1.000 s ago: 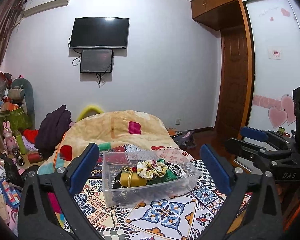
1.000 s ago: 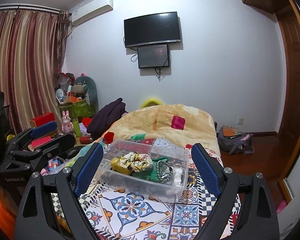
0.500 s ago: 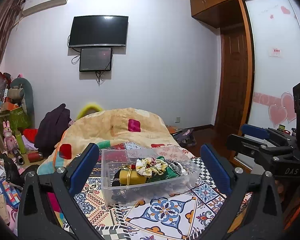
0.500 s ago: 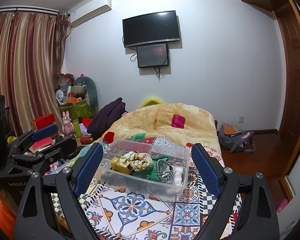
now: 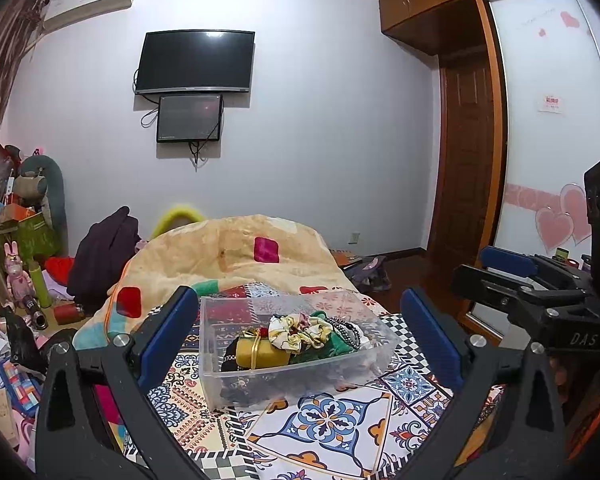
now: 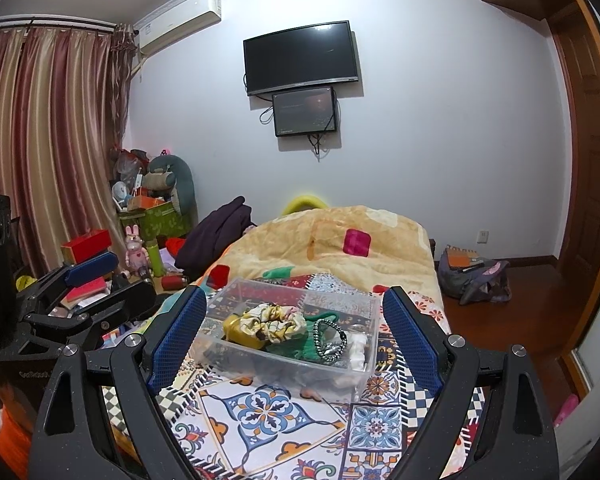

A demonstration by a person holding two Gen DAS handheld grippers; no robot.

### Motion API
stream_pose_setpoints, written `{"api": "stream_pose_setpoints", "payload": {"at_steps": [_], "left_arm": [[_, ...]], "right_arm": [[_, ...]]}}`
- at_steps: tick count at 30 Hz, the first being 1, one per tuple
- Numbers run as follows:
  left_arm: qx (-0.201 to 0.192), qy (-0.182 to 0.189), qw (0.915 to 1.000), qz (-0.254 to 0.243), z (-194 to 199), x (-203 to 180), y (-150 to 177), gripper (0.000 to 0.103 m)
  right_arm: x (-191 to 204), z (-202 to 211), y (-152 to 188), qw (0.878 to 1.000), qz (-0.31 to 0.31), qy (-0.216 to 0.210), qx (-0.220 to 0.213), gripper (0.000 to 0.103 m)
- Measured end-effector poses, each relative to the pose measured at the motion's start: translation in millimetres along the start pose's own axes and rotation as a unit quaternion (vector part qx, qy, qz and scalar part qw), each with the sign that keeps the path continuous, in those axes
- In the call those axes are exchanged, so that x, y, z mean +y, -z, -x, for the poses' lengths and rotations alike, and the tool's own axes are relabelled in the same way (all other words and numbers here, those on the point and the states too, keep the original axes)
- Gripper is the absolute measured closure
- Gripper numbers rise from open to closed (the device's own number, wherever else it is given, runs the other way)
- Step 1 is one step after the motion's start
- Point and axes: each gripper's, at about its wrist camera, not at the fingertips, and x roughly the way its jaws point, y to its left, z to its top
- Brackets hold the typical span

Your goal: Organize soft objects

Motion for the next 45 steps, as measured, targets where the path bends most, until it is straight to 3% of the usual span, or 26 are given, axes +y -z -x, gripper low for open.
{"api": "stream_pose_setpoints", "payload": {"at_steps": [25,28,30,45], "left_arm": [[0.01,0.006,0.9998,0.016,0.4,5.9,-0.7,0.0],[0.012,0.006,0.9997,0.019,0.2,7.2,-1.0,0.0],[0.011,0.003,0.9997,0.021,0.4,8.0,-1.5,0.0],[0.009,-0.008,0.9997,0.022,1.3,8.9,-0.6,0.0]], "right_arm": [[0.0,1.2,0.2,1.0,-0.001,-0.001,-0.001,0.014],[-0.9,1.0,0.9,1.0,-0.002,0.0,-0.001,0.009],[-0.9,2.6,0.6,1.0,-0.004,0.003,-0.005,0.0],[0.2,-1.5,0.3,1.0,0.0,0.013,-0.001,0.0]]}}
